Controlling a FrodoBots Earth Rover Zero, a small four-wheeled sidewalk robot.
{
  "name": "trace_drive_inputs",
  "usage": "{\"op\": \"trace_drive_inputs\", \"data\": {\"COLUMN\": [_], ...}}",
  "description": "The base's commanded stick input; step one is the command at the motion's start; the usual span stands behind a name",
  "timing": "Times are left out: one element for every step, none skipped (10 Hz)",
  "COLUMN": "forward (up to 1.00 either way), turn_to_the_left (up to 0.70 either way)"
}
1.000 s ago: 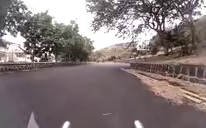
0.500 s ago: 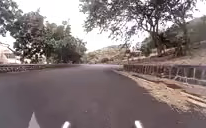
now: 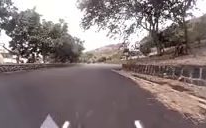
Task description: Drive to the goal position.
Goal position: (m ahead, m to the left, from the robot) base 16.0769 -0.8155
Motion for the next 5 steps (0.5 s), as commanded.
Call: {"op": "trace_drive_inputs", "data": {"forward": [0.7,0.7,0.7,0.7,0.7], "turn_to_the_left": [0.0,0.0,0.0,0.0,0.0]}}
